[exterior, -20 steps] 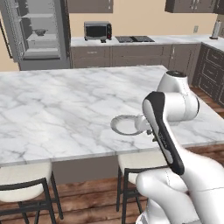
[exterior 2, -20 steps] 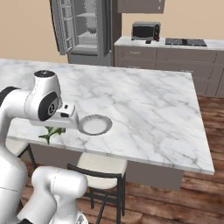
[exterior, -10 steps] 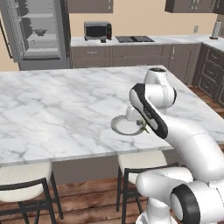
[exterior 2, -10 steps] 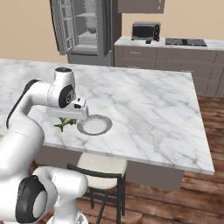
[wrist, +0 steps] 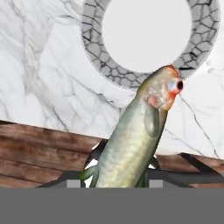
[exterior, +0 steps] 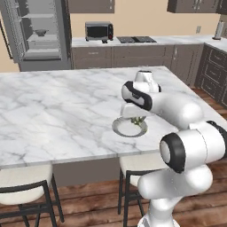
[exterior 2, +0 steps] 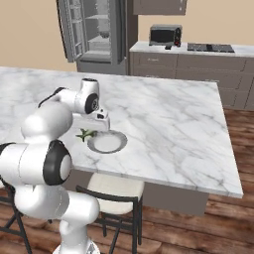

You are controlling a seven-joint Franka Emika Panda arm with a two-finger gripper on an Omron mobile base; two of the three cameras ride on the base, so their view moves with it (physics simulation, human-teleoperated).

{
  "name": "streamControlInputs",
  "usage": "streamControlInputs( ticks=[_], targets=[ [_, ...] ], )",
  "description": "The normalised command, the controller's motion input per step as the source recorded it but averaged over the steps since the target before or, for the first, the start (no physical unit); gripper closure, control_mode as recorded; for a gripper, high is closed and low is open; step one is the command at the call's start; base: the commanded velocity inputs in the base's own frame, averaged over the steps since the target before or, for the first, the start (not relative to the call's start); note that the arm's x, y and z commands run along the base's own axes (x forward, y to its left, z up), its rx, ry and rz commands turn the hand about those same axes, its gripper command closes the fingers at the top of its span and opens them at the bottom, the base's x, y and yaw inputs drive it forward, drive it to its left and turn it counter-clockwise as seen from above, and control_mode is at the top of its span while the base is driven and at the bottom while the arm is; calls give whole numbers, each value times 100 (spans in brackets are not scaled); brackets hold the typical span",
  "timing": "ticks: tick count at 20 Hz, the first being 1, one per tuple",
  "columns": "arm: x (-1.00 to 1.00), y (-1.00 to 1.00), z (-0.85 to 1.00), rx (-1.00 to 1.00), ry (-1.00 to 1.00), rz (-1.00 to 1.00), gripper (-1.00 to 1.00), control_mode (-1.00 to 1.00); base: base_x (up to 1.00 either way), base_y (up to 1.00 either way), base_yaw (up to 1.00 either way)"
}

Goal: Take the fish from the fridge and place it on the digital scale on the counter by the fridge. Wait a few seconds for a reading, then move it to the plate on the dining counter.

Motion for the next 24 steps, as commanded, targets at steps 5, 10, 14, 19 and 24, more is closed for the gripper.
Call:
streamControlInputs(
  ticks=[5,10,14,19,24],
  targets=[
    [71,0,-70,0,6,0,100,-100,0,0,0],
    [77,0,-54,0,0,0,100,-100,0,0,0],
    [52,0,-40,0,0,0,100,-100,0,0,0],
    [2,-3,-7,0,0,1,100,-100,0,0,0],
    [9,-21,-2,0,6,14,100,-100,0,0,0]
  ],
)
